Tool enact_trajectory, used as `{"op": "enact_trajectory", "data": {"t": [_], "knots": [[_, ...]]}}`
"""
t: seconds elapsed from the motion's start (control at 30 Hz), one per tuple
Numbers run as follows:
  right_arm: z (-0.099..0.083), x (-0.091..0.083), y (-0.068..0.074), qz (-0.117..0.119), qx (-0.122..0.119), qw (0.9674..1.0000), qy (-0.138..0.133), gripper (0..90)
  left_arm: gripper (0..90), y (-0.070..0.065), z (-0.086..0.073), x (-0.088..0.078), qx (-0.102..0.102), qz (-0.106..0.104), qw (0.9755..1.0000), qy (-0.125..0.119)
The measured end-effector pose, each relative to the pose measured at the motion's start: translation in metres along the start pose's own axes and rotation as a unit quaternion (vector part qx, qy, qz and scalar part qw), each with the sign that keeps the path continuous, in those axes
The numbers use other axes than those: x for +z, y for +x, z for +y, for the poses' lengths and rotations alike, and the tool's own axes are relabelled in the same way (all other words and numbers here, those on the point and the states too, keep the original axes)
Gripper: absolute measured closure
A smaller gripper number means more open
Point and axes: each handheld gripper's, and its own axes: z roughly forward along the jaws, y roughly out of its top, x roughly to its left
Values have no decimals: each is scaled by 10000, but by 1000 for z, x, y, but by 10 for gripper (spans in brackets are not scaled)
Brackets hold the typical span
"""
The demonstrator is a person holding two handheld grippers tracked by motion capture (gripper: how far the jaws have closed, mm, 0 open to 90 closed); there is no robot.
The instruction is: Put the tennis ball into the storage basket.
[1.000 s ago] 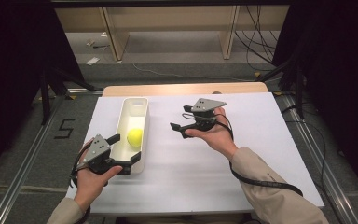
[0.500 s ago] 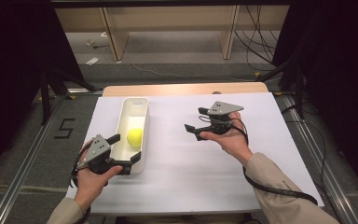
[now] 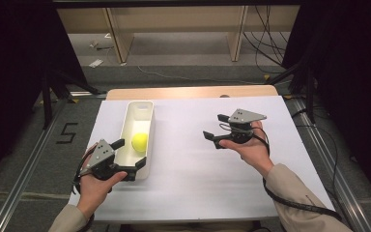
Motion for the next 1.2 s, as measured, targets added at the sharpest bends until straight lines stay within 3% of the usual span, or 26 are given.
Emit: {"op": "enact_trajectory", "data": {"t": [0.47, 1.2], "knots": [[-13, -21, -5, -166, 96, 9998, 8, 156, 0, 0, 0, 0, -12, 5, 10000, 0], [-32, -41, -7, -295, 153, 9994, 72, 155, 0, 0, 0, 0, 10, -6, 10000, 7]]}}
